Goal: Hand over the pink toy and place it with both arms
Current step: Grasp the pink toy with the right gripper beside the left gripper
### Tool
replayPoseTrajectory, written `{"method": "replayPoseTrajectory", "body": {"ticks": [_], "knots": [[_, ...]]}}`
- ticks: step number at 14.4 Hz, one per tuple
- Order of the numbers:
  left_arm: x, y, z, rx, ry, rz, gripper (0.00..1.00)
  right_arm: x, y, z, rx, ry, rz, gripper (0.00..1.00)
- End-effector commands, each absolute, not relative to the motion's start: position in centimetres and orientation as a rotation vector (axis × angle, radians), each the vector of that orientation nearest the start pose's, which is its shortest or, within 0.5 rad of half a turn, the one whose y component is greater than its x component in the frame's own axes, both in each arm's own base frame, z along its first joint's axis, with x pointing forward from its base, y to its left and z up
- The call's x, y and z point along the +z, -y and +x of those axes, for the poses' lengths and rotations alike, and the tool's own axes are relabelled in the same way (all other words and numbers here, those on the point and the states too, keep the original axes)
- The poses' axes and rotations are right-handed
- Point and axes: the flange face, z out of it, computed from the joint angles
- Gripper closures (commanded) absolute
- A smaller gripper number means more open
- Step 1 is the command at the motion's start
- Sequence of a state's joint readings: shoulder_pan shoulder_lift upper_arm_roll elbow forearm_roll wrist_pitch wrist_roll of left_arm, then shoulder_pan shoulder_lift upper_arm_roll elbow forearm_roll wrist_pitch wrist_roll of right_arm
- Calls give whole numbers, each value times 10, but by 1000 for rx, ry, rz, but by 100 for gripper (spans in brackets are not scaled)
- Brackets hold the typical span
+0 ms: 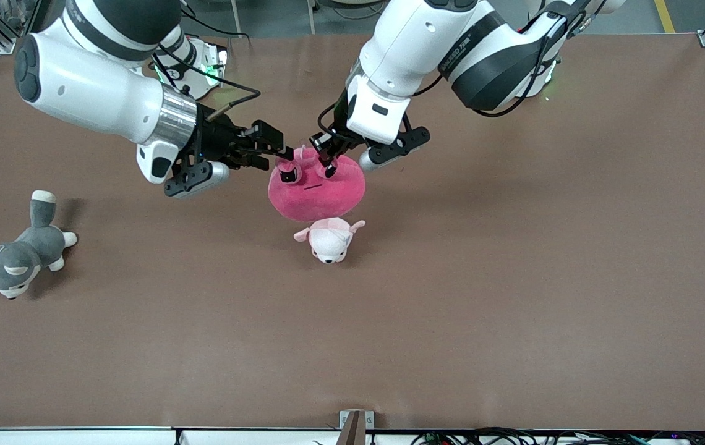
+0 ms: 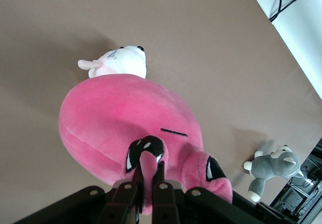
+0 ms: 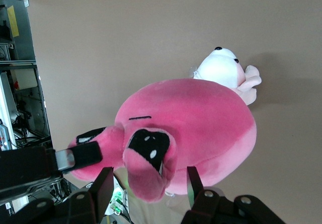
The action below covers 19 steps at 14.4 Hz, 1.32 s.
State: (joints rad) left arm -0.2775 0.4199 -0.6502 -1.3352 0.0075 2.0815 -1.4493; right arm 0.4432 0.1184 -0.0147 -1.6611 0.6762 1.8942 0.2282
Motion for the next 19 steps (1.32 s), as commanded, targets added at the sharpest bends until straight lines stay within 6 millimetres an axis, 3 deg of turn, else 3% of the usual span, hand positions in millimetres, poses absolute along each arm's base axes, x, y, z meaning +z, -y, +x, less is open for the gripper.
{"method": "replayPoseTrajectory", "body": {"ticks": [1,2,5,10,11,12,13,14,15,19], "knots": [[580,509,487,136,1102,-3458,100,553,-304,541,121,10,-2505,36],[580,510,486,134,1095,-3459,100,552,-305,541,122,11,-2505,43],[575,511,487,141,1092,-3454,100,553,-305,541,121,16,-2505,98],[572,513,486,138,1079,-3451,98,553,-302,542,120,14,-2505,100],[571,514,485,139,1072,-3450,94,553,-302,542,120,14,-2505,100],[571,514,484,135,1070,-3449,78,553,-302,542,120,17,-2507,100],[571,514,485,132,1071,-3448,42,553,-302,542,120,20,-2512,100],[572,510,486,119,1069,-3440,15,553,-301,541,118,28,-2525,100],[575,507,488,80,1060,-3437,0,551,-301,541,120,33,-2536,100],[569,488,496,-57,987,-3344,0,553,-284,546,138,13,-2542,100]]}}
